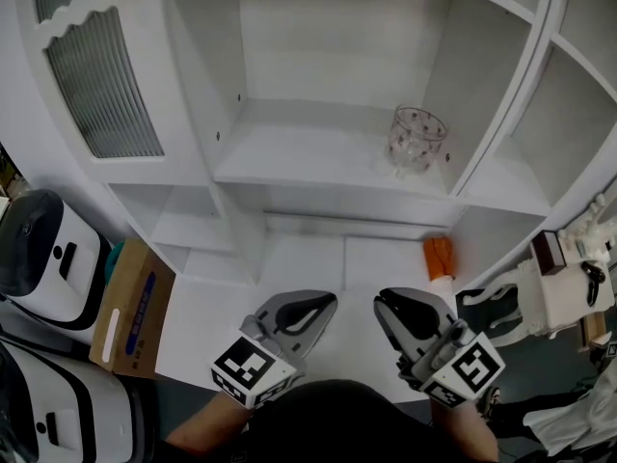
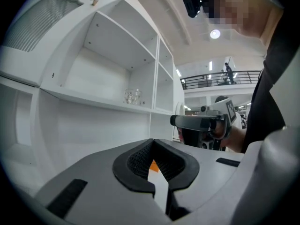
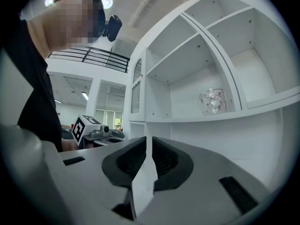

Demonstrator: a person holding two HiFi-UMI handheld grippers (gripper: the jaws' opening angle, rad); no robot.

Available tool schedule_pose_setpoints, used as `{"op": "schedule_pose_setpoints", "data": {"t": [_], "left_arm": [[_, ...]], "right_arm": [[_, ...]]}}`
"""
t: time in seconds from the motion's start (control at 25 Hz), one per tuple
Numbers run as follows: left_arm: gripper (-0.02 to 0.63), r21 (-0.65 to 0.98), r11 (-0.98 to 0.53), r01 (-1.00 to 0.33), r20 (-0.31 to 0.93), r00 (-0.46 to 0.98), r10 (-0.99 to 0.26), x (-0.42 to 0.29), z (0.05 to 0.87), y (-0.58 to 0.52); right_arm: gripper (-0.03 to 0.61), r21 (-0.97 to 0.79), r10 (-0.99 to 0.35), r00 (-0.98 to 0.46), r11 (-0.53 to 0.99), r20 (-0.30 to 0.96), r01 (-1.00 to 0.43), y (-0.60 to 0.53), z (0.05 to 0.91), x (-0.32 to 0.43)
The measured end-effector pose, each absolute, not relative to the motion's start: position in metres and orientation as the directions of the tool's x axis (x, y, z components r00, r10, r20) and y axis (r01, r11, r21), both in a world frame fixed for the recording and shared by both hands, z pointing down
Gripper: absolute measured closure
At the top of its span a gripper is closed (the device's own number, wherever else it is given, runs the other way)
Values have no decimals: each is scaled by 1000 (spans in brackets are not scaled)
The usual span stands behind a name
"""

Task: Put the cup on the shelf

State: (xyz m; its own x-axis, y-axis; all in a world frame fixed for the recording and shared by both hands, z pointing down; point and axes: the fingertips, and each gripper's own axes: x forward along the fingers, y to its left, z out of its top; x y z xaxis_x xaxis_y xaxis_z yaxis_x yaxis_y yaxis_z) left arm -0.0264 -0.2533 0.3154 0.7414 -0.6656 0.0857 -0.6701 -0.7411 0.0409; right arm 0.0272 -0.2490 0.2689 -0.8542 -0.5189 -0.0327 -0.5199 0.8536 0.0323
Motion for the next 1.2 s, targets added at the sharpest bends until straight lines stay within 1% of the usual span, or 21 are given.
{"op": "schedule_pose_setpoints", "data": {"t": [0.08,0.24,0.32,0.44,0.68,0.96,1.2], "left_arm": [[603,51,-733,-679,84,734,-674,-24,323,-251],[603,87,-721,-687,82,726,-683,-17,341,-244],[603,90,-719,-689,95,724,-683,-14,352,-241],[603,107,-712,-694,125,720,-683,-14,364,-237],[603,96,-684,-723,118,690,-714,-25,364,-234],[603,93,-665,-741,109,672,-733,-34,363,-233],[603,84,-667,-741,100,672,-734,-35,359,-234]], "right_arm": [[540,10,-530,-847,848,-48,-531,-244,279,33],[554,-14,-524,-851,852,-15,-524,-231,312,39],[557,1,-512,-858,859,-30,-513,-226,318,37],[561,-37,-518,-853,855,-63,-517,-224,316,36],[561,-105,-542,-837,839,-75,-533,-219,326,42],[563,-66,-534,-842,846,-75,-530,-219,326,42],[563,-87,-548,-835,836,-57,-543,-220,331,43]]}}
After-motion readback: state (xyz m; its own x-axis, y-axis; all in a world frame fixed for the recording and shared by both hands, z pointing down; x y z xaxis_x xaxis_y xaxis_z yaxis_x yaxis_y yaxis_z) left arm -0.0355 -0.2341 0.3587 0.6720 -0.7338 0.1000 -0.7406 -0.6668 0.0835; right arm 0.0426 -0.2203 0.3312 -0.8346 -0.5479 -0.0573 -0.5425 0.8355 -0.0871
